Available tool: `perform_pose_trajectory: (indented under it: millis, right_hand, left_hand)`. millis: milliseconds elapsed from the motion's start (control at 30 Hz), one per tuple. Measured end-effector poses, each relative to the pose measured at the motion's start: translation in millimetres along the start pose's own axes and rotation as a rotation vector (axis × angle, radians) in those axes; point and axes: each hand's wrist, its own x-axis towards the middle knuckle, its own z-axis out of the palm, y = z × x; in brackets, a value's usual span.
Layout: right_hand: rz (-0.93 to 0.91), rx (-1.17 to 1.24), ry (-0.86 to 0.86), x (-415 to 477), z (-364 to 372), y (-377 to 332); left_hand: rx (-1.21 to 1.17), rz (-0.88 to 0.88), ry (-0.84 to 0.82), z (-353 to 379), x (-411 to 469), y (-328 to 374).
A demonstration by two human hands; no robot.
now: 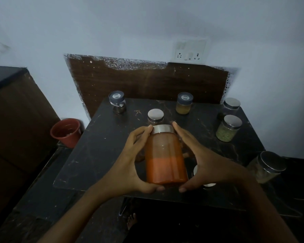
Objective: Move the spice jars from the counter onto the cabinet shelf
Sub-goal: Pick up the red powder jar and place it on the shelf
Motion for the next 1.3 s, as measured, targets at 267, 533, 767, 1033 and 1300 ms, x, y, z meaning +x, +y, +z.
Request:
perform_pose_trajectory:
  millis: [267,533,767,1033,1300]
  right_hand:
    - [-0.042,-0.028,0.042,7,6,-3]
    - [-0.005,0.188,0.076,1,9,2]
    - [-0.052,0.007,0.139,5,14,-3]
    - [-0.001,0.259,0.050,4,10,-4]
    - [-0.043,0.096,0.114,12,14,-10]
  left_hand:
    - [0.114,0.030,-0.051,7,5,-4]
    - [-0.082,-0.002,0.031,4,1,-1]
    - [0.058,0.016,-0.047,4,3,1]
    - [-0.155,-0.014,-0.015,0,-3,3]
    - [0.020,-0.008,-0.048,-7,4,3]
